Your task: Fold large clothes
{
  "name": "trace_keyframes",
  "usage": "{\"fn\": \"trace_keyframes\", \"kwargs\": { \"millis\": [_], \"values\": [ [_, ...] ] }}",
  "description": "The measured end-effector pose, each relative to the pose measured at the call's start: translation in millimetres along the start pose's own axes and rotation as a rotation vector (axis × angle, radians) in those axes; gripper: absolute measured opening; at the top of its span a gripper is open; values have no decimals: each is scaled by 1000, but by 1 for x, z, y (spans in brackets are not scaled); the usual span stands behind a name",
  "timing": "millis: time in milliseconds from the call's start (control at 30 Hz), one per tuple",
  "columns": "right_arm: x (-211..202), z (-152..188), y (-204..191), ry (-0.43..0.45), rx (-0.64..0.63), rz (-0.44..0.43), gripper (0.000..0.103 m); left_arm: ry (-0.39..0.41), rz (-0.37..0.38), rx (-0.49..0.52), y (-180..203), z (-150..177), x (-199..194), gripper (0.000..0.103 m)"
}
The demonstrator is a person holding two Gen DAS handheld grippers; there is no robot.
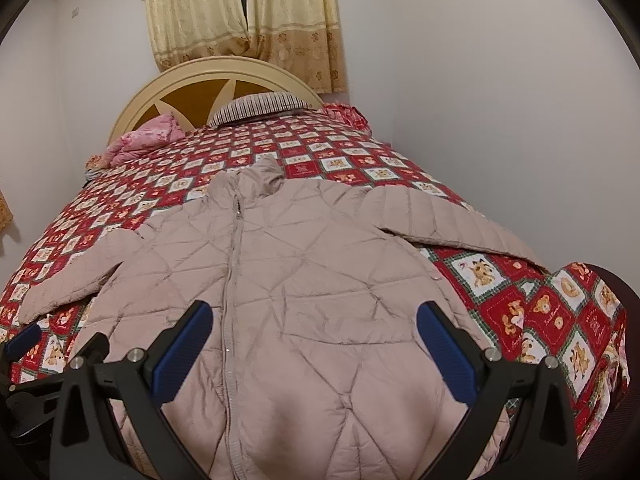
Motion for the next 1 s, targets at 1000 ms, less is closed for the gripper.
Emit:
{"fn": "trace_keyframes", "kwargs": {
  "millis": [1000],
  "values": [
    [140, -57, 202, -184, 524, 87, 71, -66, -91, -76, -57, -45, 187, 102]
  ]
}}
Point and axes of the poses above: each gripper's, at about its wrist camera, not at the fingertips, and x roughly the way its jaws point, y to its right, z to its underside, the point moved 7 cm from there along x, roughly the way its jaws point, and after that the axes turned 10 degrees about x, right-handed, at the moved point
